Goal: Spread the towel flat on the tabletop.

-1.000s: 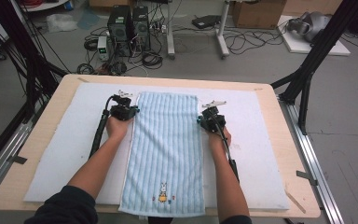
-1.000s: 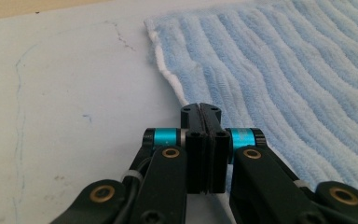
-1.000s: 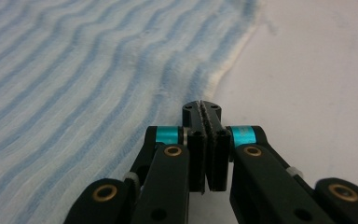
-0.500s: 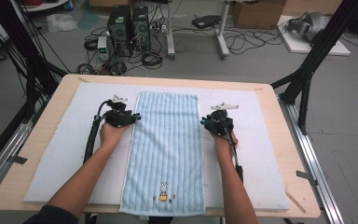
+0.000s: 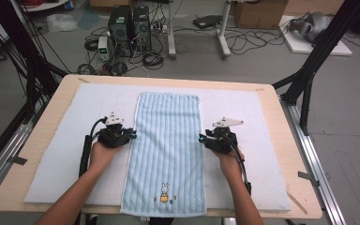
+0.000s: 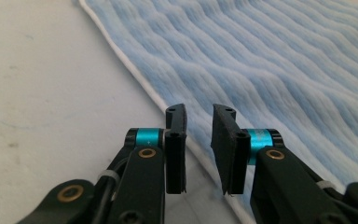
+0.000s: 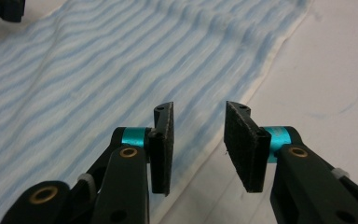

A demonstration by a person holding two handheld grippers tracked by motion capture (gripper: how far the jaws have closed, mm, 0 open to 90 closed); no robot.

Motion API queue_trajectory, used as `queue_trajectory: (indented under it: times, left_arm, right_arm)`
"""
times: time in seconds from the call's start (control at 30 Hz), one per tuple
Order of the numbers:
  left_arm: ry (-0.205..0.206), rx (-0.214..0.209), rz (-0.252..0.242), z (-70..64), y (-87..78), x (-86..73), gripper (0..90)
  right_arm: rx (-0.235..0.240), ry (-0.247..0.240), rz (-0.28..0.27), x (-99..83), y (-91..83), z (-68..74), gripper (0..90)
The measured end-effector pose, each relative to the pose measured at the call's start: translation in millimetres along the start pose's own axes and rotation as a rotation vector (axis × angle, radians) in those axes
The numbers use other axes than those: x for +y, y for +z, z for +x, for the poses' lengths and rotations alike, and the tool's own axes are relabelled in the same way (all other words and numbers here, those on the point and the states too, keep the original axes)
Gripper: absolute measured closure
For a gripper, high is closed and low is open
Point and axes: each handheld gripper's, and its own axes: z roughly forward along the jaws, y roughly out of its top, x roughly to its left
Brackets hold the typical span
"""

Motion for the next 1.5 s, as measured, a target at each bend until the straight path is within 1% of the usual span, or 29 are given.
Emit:
queue_trajectory:
  times: [0.07, 0.13, 0.2, 0.3, 0.33, 0.37, 0.4, 0.5, 0.6, 0.67, 0.7, 0.73, 0.77, 0.8, 0.83, 0.87, 0.9, 0.93, 1.0, 1.03, 1.07, 1.1, 1.13, 1.17, 1.2, 1.33, 1.43, 1.47, 1.5]
  left_arm:
    - [0.012, -0.019, 0.008, -2.5, -3.1, -5.2, 75.9]
    - [0.021, -0.038, -0.007, -7.5, -4.7, -10.7, 76.1]
    - [0.042, -0.067, -0.009, -11.9, -4.9, -15.8, 78.2]
    - [0.118, -0.065, 0.003, -20.1, -5.5, -17.5, 88.0]
    - [0.144, -0.060, 0.021, -22.7, -4.8, -18.1, 89.4]
    - [0.167, -0.047, 0.022, -24.8, -5.3, -18.2, 89.5]
    - [0.171, -0.042, 0.021, -25.6, -5.8, -18.8, 89.7]
    - [0.163, -0.037, 0.026, -24.1, -11.6, -22.4, 89.9]
    - [0.144, -0.037, 0.026, -20.0, -19.5, -27.0, 89.9]
    - [0.151, -0.028, 0.042, -18.2, -23.4, -28.0, 89.8]
    - [0.141, -0.029, 0.043, -17.2, -24.6, -28.7, 89.8]
    - [0.132, -0.035, 0.041, -16.1, -25.3, -29.3, 89.7]
    - [0.118, -0.053, 0.018, -15.6, -25.3, -30.4, 89.5]
    - [0.113, -0.064, -0.007, -15.8, -24.9, -30.2, 86.7]
    - [0.105, -0.066, -0.025, -17.3, -24.0, -28.9, 77.7]
    - [0.091, -0.085, -0.040, -18.8, -22.9, -27.3, 71.5]
    - [0.092, -0.100, -0.046, -20.7, -21.5, -25.8, 69.4]
    - [0.095, -0.103, -0.047, -23.2, -19.2, -24.8, 65.5]
    - [0.123, -0.095, -0.008, -26.8, -14.0, -24.3, 62.8]
    - [0.140, -0.078, 0.011, -29.1, -11.9, -23.7, 63.4]
    - [0.165, -0.070, 0.020, -31.5, -10.9, -23.6, 68.1]
    - [0.184, -0.061, 0.018, -34.1, -11.0, -23.9, 73.9]
    - [0.205, -0.058, 0.020, -35.9, -11.2, -24.2, 83.6]
    - [0.215, -0.053, 0.024, -36.3, -11.8, -24.2, 86.7]
    - [0.208, -0.057, 0.025, -36.0, -12.3, -24.5, 87.6]
    - [0.193, -0.074, 0.045, -31.0, -18.7, -25.9, 87.9]
    - [0.176, -0.082, 0.050, -29.6, -20.1, -25.6, 86.5]
    - [0.154, -0.092, 0.048, -29.0, -19.9, -25.4, 81.1]
    - [0.135, -0.088, 0.049, -27.6, -20.0, -24.8, 70.8]
  right_arm:
    - [0.016, -0.001, 0.023, -6.9, -1.0, 4.3, 64.4]
    - [0.032, -0.014, 0.026, -13.2, -0.9, 10.1, 67.1]
    - [0.040, -0.050, 0.048, -16.2, 1.1, 15.3, 71.4]
    - [0.047, -0.099, 0.096, -19.5, 7.5, 19.4, 77.6]
    - [0.046, -0.096, 0.085, -20.6, 7.5, 19.2, 77.8]
    - [0.049, -0.089, 0.086, -20.8, 7.1, 18.9, 78.2]
    - [0.045, -0.092, 0.088, -20.7, 6.6, 18.9, 78.5]
    - [0.030, -0.097, 0.109, -20.5, 2.6, 21.4, 78.5]
    - [0.019, -0.092, 0.122, -22.7, -4.0, 21.8, 73.8]
    - [0.030, -0.066, 0.101, -24.9, -8.7, 20.2, 71.4]
    - [0.035, -0.060, 0.090, -25.2, -11.1, 19.8, 70.5]
    - [0.039, -0.056, 0.084, -25.1, -13.4, 20.4, 68.6]
    - [0.046, -0.048, 0.075, -25.1, -15.0, 21.5, 66.9]
    - [0.057, -0.050, 0.065, -25.1, -15.5, 22.0, 65.7]
    - [0.059, -0.055, 0.060, -25.1, -15.4, 23.0, 65.5]
    - [0.060, -0.059, 0.060, -24.9, -14.9, 24.1, 64.5]
    - [0.062, -0.055, 0.061, -24.7, -14.2, 25.0, 63.5]
    - [0.062, -0.055, 0.062, -24.4, -13.6, 25.4, 63.0]
    - [0.066, -0.055, 0.058, -24.0, -13.3, 26.8, 62.9]
    - [0.065, -0.062, 0.060, -24.0, -13.4, 27.2, 63.2]
    - [0.073, -0.061, 0.066, -24.1, -13.1, 27.9, 63.5]
    - [0.073, -0.064, 0.072, -24.3, -12.6, 28.6, 64.6]
    - [0.076, -0.073, 0.078, -24.5, -11.8, 29.4, 65.8]
    - [0.083, -0.080, 0.082, -24.6, -10.8, 30.3, 68.0]
    - [0.088, -0.088, 0.091, -24.6, -10.4, 32.1, 70.9]
    - [0.091, -0.131, 0.140, -26.2, -6.4, 38.4, 77.6]
    - [0.106, -0.120, 0.146, -26.4, -7.4, 38.9, 83.0]
    - [0.105, -0.114, 0.153, -26.5, -8.3, 39.1, 83.8]
    - [0.109, -0.108, 0.159, -26.4, -9.3, 38.7, 84.0]
